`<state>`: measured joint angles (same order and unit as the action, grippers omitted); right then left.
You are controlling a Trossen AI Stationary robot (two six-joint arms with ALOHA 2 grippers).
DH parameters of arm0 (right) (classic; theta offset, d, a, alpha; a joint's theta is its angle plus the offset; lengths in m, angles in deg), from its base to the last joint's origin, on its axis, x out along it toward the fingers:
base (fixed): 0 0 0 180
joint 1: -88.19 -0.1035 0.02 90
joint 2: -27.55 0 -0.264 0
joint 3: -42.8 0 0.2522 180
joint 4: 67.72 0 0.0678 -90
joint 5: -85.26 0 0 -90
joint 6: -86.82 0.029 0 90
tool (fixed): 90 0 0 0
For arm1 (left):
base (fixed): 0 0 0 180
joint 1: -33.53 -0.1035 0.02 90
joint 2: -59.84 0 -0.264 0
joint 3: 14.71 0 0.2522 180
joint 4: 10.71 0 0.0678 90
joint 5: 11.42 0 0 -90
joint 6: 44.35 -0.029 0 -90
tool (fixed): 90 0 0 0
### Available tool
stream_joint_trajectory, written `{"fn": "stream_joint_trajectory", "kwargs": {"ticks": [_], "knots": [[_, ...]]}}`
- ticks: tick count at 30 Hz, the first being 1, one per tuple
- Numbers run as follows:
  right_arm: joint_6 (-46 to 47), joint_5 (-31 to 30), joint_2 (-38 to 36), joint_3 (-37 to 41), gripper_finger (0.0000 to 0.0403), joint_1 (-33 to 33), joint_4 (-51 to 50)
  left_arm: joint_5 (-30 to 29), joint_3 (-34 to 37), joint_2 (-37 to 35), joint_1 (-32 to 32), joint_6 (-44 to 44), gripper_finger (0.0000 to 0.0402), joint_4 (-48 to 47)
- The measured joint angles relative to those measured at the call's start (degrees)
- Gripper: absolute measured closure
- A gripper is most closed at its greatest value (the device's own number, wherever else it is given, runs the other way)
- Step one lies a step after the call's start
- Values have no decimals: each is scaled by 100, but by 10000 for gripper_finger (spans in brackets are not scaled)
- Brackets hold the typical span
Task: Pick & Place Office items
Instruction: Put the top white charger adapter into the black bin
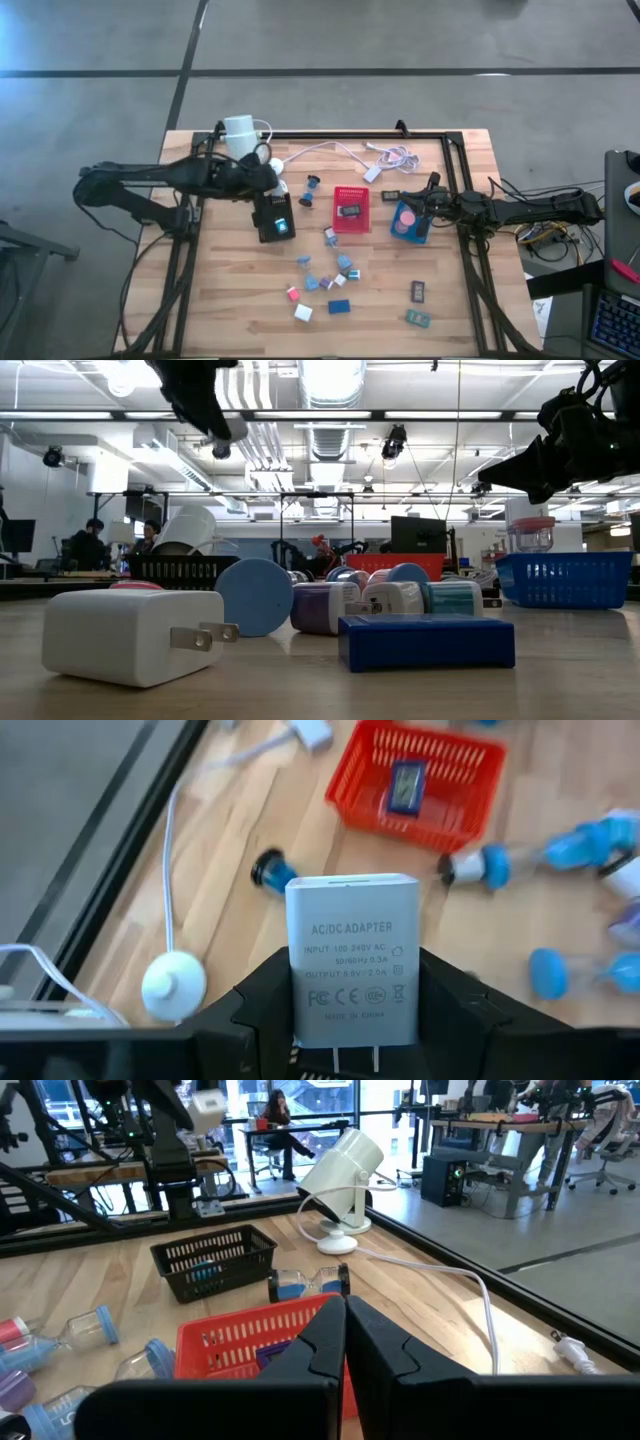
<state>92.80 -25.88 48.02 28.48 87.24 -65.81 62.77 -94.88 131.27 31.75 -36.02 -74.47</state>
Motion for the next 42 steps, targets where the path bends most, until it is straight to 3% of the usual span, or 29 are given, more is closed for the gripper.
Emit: {"fn": "stream_joint_trajectory", "kwargs": {"ticks": [13, 29, 42], "knots": [[0, 0, 0, 0, 394, -2, -22, 2, 232, 1137, -107, -65, 237, 21], [0, -30, 0, 0, 394, 0, -26, 450, 1702, 1290, -407, -91, 237, 1072], [22, -157, 0, 0, 394, -1, -26, 521, 1998, 1708, -679, -256, 237, 1614]]}}
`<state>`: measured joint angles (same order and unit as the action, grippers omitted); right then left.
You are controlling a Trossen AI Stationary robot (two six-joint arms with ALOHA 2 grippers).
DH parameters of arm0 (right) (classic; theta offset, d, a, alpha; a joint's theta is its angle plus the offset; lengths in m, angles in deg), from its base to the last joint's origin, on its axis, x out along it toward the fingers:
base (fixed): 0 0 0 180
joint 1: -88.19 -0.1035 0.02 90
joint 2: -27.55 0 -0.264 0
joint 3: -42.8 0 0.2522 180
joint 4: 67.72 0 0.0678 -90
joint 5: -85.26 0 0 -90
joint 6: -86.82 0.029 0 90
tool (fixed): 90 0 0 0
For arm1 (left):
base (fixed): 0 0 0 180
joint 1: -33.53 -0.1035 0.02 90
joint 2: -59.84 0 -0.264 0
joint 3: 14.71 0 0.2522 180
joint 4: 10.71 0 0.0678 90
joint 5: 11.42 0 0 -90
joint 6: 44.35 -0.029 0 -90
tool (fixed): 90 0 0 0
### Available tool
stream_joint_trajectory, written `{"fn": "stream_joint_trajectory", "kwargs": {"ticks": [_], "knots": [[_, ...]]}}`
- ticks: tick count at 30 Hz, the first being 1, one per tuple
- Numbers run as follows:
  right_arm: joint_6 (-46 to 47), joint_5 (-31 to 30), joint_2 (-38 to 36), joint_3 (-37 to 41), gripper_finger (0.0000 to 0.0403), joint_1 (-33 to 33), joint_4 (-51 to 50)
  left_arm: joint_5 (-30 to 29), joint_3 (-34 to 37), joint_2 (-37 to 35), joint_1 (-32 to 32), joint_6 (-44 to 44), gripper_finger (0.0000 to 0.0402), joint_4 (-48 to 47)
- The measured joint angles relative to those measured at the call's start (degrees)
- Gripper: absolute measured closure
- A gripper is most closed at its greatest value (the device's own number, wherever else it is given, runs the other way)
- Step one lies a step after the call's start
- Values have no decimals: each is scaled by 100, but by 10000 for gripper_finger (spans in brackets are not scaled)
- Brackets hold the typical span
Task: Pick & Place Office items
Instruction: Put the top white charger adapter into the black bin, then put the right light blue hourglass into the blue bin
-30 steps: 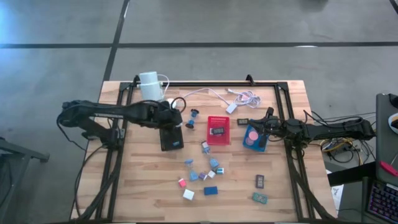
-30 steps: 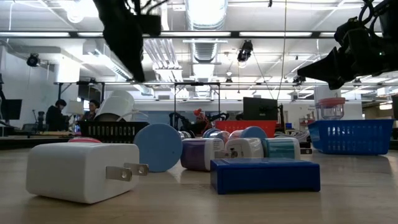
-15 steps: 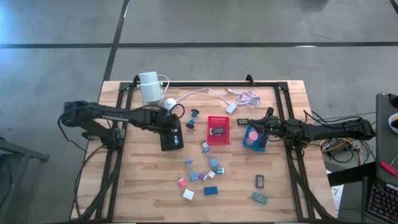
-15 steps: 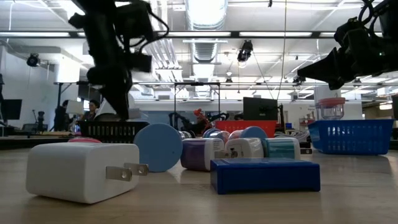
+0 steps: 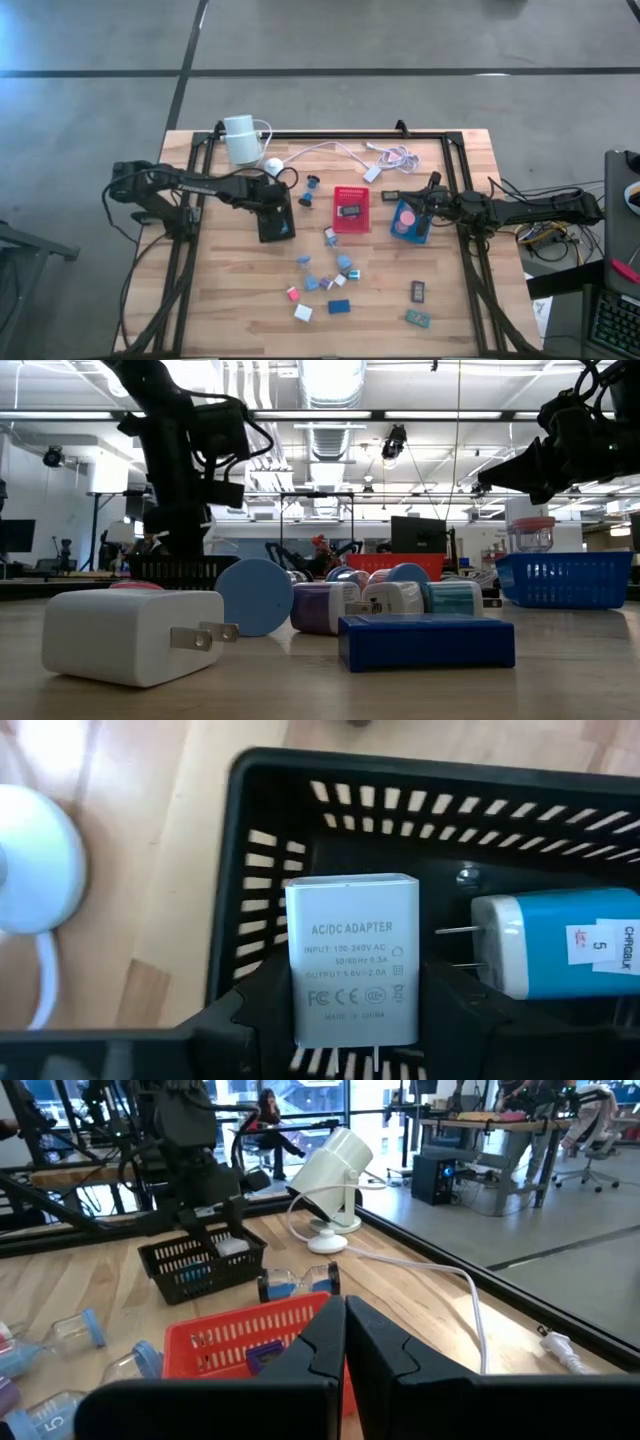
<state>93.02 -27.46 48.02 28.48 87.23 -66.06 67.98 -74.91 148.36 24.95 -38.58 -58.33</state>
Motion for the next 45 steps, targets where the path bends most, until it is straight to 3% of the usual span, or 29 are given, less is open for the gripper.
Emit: {"fn": "stream_joint_trajectory", "kwargs": {"ticks": [11, 23, 30, 33, 45], "knots": [[2, 0, -1, 0, 394, 0, 2, 102, 0, 470, -15, -120, 237, 178], [9, 2, -2, 0, 394, 1, 0, 213, -4, 493, -20, -218, 236, 202], [13, 2, 0, 0, 394, -1, -4, 376, 1, 433, -20, -221, 123, 202], [16, 2, 0, 0, 394, -1, -5, 376, 8, 341, -15, -221, 93, 167], [-15, 2, 37, 0, 394, 1, -20, 362, -147, -471, -15, -240, 85, -224]]}}
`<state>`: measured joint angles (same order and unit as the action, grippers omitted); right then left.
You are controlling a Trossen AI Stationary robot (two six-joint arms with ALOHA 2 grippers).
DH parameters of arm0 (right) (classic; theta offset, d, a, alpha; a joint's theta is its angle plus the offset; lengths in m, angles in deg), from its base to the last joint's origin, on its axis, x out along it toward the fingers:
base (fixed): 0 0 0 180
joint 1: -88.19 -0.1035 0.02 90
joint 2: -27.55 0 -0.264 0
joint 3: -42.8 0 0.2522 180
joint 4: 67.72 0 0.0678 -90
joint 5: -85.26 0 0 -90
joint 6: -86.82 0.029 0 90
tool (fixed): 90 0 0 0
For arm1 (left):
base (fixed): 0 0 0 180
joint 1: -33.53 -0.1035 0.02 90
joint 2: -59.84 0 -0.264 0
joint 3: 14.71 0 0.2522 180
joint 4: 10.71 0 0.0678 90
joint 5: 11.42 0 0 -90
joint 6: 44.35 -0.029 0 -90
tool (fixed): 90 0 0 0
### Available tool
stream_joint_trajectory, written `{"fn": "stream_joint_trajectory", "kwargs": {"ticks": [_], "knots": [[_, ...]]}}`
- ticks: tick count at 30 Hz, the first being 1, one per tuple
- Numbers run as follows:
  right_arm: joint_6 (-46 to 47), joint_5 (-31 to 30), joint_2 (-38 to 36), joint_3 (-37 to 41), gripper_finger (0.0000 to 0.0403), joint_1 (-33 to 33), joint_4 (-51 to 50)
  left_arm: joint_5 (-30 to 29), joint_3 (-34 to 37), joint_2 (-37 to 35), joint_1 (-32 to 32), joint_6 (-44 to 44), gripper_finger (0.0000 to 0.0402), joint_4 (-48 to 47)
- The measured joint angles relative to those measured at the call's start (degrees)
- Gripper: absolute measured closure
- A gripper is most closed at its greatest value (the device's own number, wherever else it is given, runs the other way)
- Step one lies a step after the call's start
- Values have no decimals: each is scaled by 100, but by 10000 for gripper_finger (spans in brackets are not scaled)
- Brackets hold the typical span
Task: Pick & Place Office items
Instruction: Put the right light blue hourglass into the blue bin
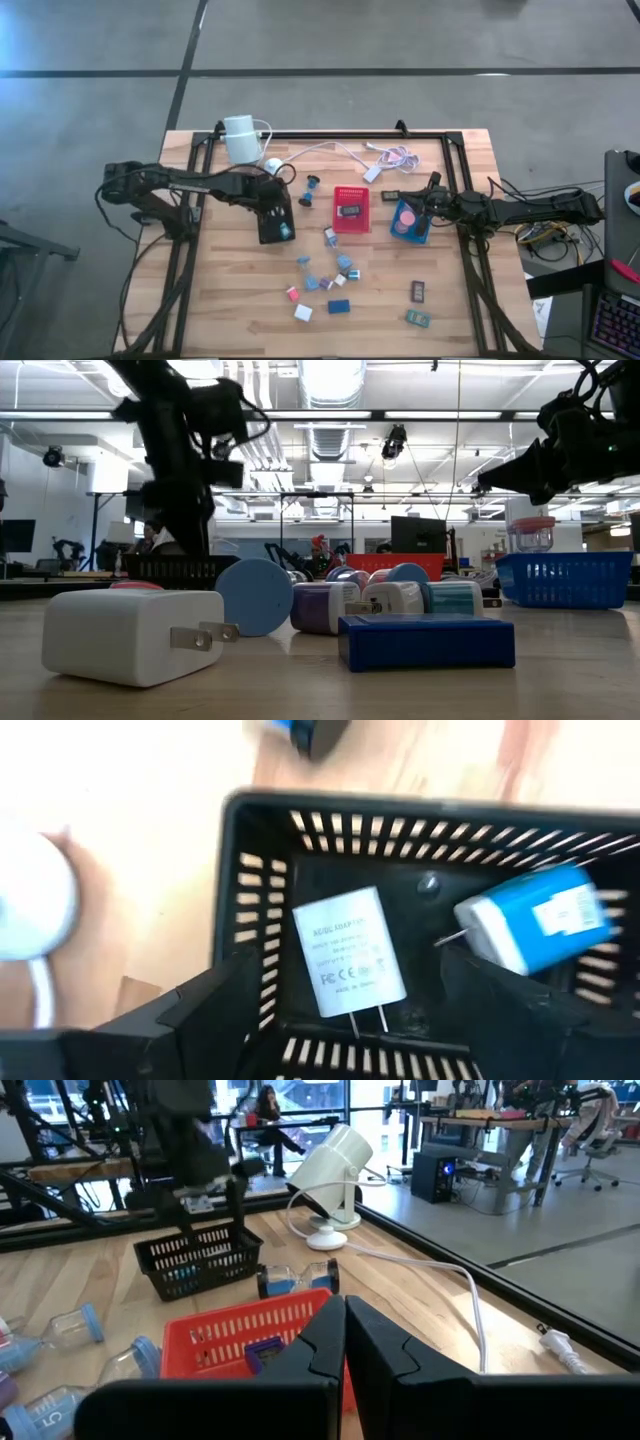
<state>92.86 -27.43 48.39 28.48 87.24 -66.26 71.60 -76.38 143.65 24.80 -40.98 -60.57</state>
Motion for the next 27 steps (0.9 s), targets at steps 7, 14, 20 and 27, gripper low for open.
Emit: {"fn": "stream_joint_trajectory", "kwargs": {"ticks": [7, 14, 20, 27], "knots": [[-2, 2, 0, 1, 394, 0, 0, 565, 167, -1121, 0, -440, 129, 25], [11, 0, 70, 0, 394, 0, 2, 661, 590, -2373, 0, -620, 271, 353], [72, -133, 200, 2, 394, 2, 4, 710, 1049, -3332, 0, -728, 387, 851], [79, -147, 264, 2, 394, 2, 43, 766, 1951, -4283, 0, -734, 387, 2405]]}}
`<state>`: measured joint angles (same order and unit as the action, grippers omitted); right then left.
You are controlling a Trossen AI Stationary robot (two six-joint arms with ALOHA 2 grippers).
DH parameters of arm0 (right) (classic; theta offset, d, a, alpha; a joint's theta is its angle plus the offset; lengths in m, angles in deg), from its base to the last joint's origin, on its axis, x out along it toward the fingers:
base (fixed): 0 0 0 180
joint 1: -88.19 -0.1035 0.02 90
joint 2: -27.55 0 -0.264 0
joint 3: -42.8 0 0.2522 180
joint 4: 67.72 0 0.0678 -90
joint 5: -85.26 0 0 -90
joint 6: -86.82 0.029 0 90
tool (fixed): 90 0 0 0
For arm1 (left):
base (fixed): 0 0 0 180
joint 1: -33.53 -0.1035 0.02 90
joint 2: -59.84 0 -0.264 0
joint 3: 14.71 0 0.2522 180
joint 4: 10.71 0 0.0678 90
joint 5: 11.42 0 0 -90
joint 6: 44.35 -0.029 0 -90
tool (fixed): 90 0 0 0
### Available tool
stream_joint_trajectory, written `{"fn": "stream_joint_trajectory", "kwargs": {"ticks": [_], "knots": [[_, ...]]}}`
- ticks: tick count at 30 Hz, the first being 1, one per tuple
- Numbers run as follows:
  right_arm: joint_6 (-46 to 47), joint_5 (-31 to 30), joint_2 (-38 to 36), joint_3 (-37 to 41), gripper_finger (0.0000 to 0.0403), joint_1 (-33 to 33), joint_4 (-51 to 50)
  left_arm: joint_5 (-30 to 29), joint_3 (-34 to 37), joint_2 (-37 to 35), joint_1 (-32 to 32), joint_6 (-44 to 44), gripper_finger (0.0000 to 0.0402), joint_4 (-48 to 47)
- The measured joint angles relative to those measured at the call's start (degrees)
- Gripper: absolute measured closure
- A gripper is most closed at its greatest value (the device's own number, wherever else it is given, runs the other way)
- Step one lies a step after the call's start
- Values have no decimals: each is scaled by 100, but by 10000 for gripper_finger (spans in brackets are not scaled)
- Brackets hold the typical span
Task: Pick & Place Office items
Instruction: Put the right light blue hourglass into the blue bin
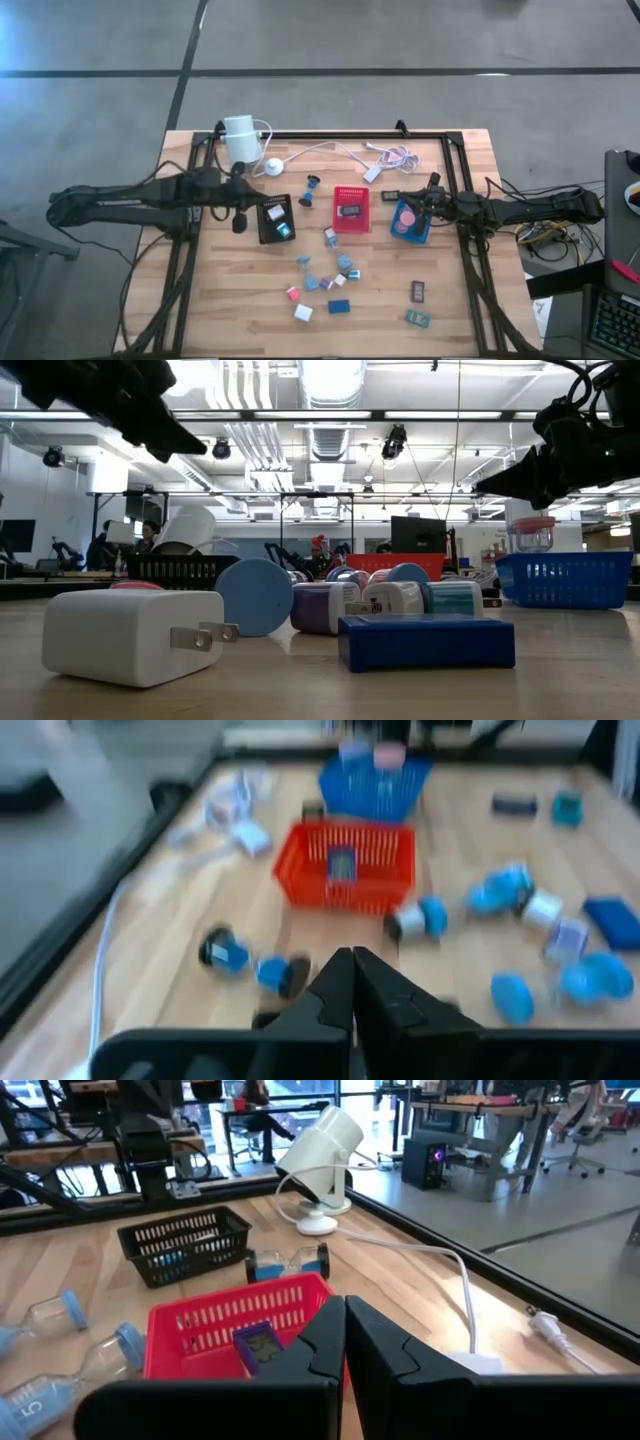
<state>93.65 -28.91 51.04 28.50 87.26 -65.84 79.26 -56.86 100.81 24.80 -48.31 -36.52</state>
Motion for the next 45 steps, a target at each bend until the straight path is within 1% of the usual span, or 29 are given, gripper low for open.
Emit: {"fn": "stream_joint_trajectory", "kwargs": {"ticks": [6, 9, 11, 15, 20, 24, 29, 32, 37, 45], "knots": [[-14, -1, -2, 0, 394, 0, 3, 3, 1096, -440, 0, 226, 398, 1688], [-18, -3, -2, 0, 394, 0, 6, 5, 1539, -540, 0, 208, 394, 2335], [46, -1, -2, 0, 394, 0, 6, 6, 1735, -589, -4, 205, 394, 2597], [26, -1, -2, 0, 394, 0, 6, 25, 2000, -667, -4, 201, 398, 2851], [29, -1, -2, 0, 394, 0, 15, 42, 2264, -851, -4, 126, 395, 2918], [187, 1, -2, 0, 394, -1, 51, 14, 2487, -1125, -4, 20, 398, 3007], [178, 85, -2, 0, 394, -7, 354, -1, 2779, -1530, -10, -61, 395, 3006], [103, 185, -9, 0, 394, -9, 475, 19, 2807, -1698, -13, -96, 394, 2970], [15, 213, -7, 0, 394, -9, 476, 285, 2807, -1762, -15, -69, 399, 2966], [-43, 233, -4, 0, 394, -9, 480, 303, 2807, -1762, -15, -31, 394, 2964]]}}
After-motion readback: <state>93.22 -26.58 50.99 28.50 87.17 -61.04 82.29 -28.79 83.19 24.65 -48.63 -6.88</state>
